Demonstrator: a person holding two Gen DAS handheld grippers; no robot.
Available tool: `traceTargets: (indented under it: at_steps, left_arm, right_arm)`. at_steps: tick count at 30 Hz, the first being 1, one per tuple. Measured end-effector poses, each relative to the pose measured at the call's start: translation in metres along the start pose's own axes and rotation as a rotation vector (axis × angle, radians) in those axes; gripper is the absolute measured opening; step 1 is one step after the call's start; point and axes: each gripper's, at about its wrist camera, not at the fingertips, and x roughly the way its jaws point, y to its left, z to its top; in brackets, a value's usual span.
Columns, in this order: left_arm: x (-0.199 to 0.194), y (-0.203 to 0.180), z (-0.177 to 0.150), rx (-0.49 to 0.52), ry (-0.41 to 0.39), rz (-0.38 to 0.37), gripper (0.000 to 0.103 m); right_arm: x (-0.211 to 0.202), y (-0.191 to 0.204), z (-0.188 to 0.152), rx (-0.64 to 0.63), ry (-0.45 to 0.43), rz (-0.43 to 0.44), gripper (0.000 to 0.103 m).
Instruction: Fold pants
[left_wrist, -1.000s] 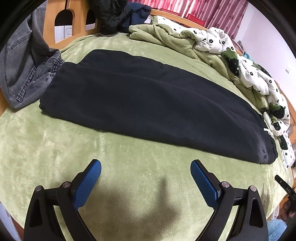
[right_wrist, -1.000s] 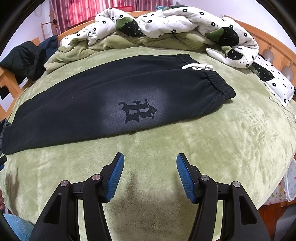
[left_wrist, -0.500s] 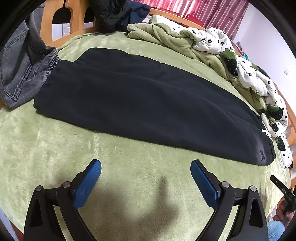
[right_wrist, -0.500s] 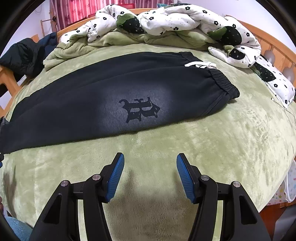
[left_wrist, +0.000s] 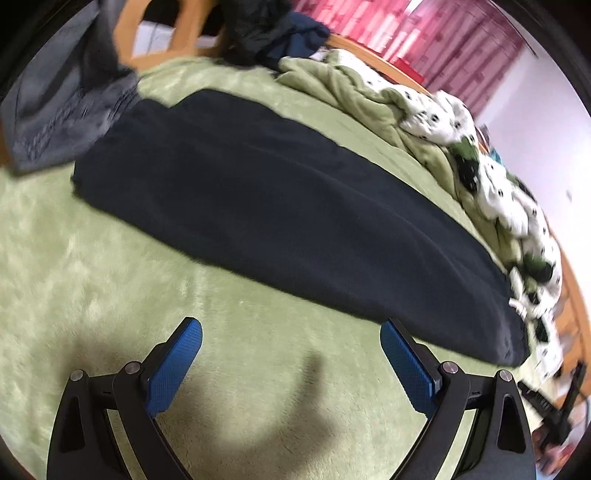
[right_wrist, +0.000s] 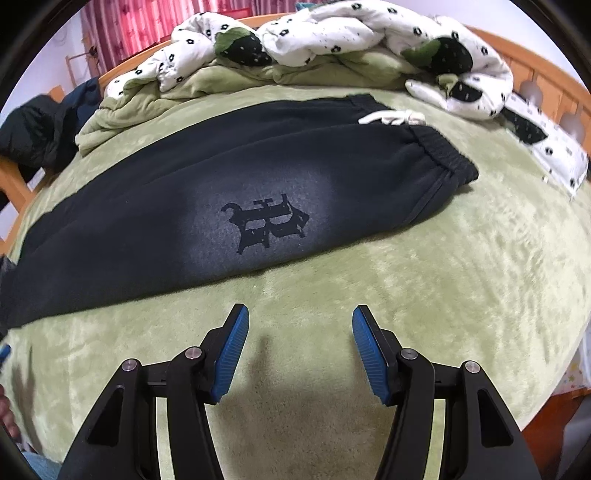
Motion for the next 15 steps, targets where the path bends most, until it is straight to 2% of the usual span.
traceTargets:
  at_steps: [5, 9, 15]
  left_arm:
    - [0.019, 0.021, 0.007, -0.121, 0.049, -0.059, 0.097]
    - [0.028, 0.027, 0.006, -0.166, 0.036, -0.093, 0.097]
    - [0.036, 0.031, 0.009, -0.213, -0.002, -0.125, 0.097]
  right_arm:
    - [0.007, -0.007, 0.004, 0.035, -0.014, 0.009, 0.058]
    - [0.018, -0.020, 0.008, 0.097, -0.021, 0.030, 0.058]
    - [0.031, -0.040, 0.018, 0.221, -0.056, 0.166, 0.058]
